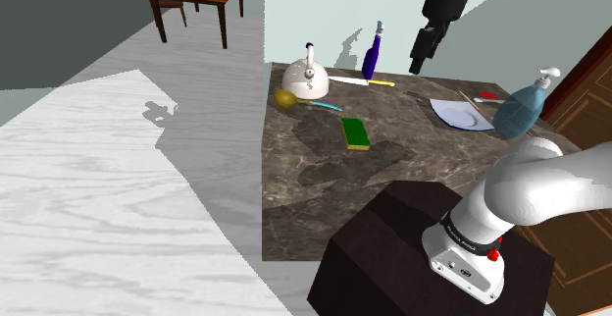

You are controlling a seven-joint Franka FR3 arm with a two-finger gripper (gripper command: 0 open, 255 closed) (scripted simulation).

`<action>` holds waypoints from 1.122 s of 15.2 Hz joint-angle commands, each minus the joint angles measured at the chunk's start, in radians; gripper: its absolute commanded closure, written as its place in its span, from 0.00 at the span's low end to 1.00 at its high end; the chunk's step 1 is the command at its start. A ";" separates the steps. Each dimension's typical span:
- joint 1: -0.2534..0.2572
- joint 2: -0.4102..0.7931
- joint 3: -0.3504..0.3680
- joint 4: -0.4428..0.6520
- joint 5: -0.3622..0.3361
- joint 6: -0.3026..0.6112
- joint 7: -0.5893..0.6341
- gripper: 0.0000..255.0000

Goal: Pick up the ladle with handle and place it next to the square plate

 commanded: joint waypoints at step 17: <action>0.072 0.440 -0.116 -0.012 -0.034 0.552 -0.308 0.00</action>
